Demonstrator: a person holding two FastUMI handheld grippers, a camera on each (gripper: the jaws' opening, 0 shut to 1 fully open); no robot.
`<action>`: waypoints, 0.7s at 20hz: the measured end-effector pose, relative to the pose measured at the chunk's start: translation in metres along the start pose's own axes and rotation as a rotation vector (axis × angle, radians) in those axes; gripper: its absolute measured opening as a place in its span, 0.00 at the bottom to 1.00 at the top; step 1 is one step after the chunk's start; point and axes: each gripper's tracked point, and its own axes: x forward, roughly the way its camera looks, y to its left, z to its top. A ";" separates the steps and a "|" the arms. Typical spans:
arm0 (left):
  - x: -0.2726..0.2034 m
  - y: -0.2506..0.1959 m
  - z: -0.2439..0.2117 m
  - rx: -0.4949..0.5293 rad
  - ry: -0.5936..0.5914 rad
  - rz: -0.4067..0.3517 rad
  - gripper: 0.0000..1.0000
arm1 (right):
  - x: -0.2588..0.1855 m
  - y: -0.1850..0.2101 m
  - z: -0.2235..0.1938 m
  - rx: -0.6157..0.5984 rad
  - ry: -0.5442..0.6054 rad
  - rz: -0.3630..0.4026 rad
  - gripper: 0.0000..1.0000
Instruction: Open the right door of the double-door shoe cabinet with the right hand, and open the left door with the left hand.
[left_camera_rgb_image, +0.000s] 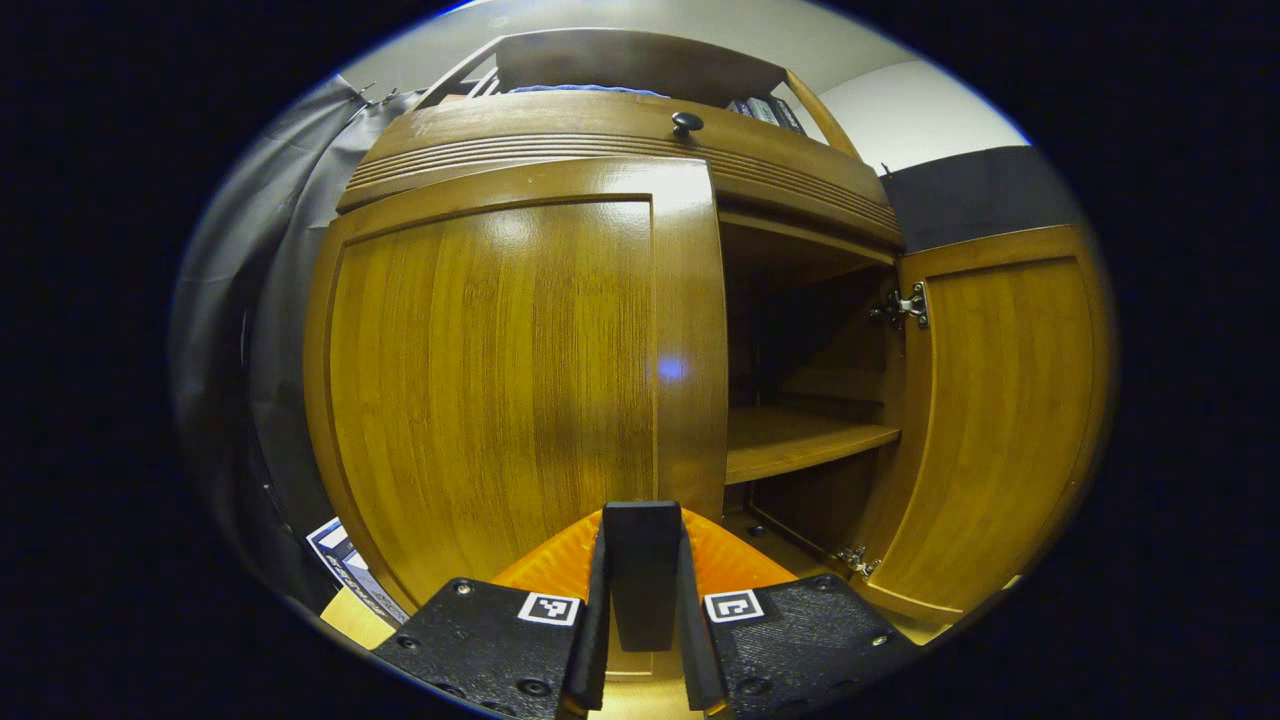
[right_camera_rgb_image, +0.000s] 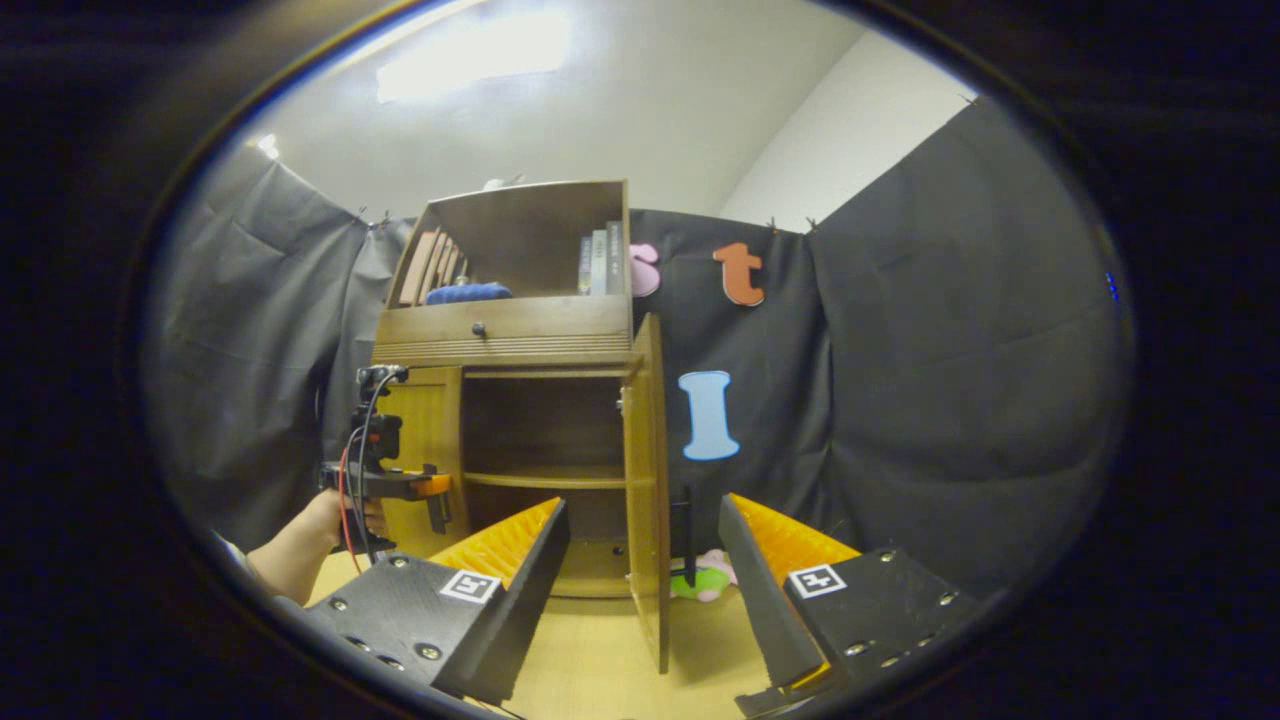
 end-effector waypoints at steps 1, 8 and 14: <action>-0.003 0.001 0.000 -0.002 0.000 -0.003 0.31 | 0.000 0.007 -0.002 -0.010 0.009 0.009 0.89; -0.036 0.005 0.001 -0.009 -0.004 -0.018 0.32 | 0.005 0.032 -0.009 -0.030 0.055 0.030 0.89; -0.067 0.013 0.001 -0.002 -0.002 -0.031 0.31 | 0.007 0.040 -0.011 -0.009 0.068 0.039 0.89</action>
